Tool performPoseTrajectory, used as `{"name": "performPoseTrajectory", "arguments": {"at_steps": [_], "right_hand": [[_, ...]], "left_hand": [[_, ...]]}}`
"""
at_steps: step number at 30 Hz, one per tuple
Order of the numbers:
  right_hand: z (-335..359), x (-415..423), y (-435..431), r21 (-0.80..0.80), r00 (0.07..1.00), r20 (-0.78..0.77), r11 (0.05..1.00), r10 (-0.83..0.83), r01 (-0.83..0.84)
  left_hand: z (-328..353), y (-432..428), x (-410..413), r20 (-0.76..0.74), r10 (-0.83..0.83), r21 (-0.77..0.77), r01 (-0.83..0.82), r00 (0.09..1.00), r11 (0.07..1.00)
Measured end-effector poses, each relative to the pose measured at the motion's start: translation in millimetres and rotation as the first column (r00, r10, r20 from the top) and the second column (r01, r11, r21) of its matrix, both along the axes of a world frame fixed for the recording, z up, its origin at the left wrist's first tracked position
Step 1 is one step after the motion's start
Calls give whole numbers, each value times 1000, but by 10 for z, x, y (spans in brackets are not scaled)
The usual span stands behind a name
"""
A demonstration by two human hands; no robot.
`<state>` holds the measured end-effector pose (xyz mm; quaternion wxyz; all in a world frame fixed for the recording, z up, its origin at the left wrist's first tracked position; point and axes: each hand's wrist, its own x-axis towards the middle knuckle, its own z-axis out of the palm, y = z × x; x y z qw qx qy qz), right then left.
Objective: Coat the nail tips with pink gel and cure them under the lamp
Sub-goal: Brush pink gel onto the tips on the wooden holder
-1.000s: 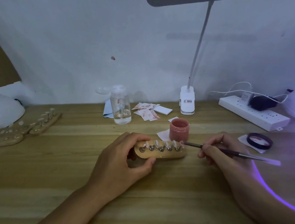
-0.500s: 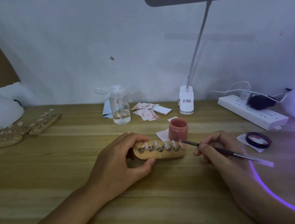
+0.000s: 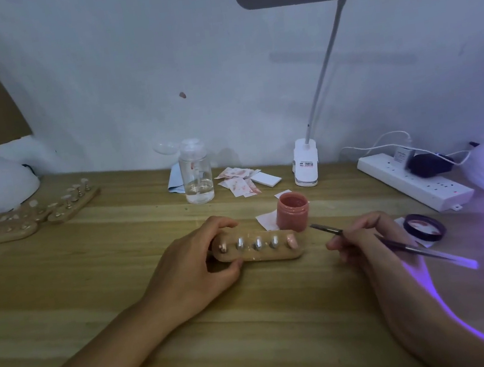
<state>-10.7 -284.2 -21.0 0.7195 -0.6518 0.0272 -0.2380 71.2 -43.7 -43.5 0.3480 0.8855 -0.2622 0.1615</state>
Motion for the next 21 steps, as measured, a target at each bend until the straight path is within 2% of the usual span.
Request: {"name": "performPoseTrajectory", "arguments": {"at_steps": [12, 21], "right_hand": [[-34, 36, 32, -192, 995, -39, 977, 86, -92], [-58, 35, 19, -151, 999, -20, 988, 40, -42]], "left_hand": [[6, 8, 31, -61, 1, 28, 1, 998, 1000], [31, -3, 3, -46, 28, -2, -28, 999, 1000]]}}
